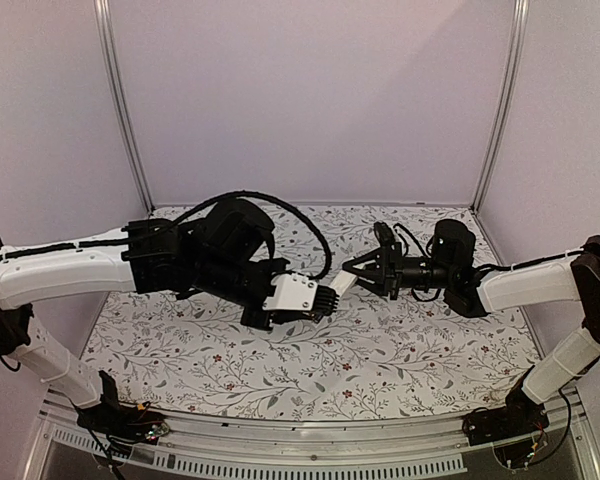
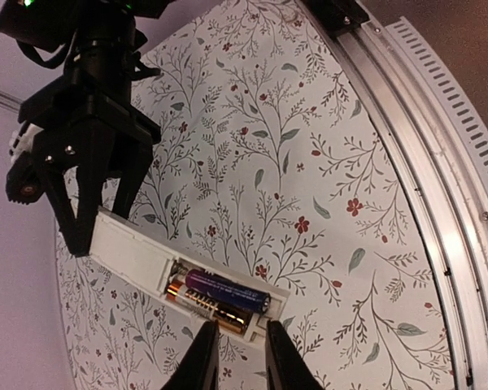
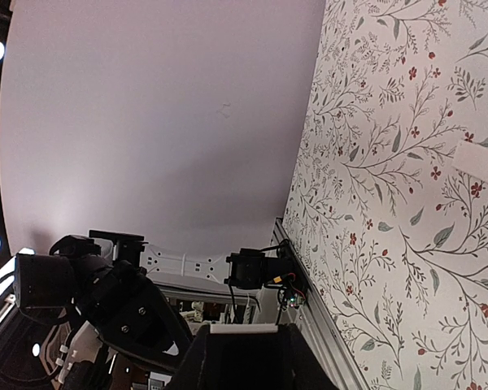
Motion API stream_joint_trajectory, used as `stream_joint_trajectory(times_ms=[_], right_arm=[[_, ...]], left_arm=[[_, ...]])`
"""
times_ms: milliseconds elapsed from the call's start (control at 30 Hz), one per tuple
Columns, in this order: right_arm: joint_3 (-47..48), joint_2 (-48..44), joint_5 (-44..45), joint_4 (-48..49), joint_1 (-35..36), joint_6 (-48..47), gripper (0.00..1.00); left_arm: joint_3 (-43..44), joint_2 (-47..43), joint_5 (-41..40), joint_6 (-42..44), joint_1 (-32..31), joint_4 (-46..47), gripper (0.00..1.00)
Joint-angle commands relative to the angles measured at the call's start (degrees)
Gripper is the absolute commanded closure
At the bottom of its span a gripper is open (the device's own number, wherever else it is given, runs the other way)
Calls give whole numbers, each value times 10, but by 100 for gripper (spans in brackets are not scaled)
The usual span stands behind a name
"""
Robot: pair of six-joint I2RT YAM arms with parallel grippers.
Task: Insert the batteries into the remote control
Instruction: Load the battery into the battery compartment.
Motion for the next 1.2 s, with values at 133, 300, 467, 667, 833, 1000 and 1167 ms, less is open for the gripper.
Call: stream_joint_trajectory(times_ms=[133, 300, 467, 667, 833, 1000, 1167], right_arm=[[17, 11, -6, 11, 4, 6, 100], [16, 10, -5, 10, 5, 6, 100], [17, 12, -4, 9, 7, 6, 100], [17, 12, -5, 10, 10, 6, 100], [18, 10, -6, 10, 10, 6, 100], [18, 8, -8, 10, 10, 6, 100], [20, 4, -10, 11, 13, 7, 100]], left_arm=[[20, 17, 31, 16, -9, -30, 80], [25, 28, 34, 17, -13, -29, 80], [30, 37, 17, 17, -18, -25, 82], [32, 43, 2, 18, -22, -19, 84], [26, 45, -1, 21, -22, -17, 86], [22, 46, -13, 22, -21, -14, 87], [21, 49, -19, 21, -19, -11, 89]])
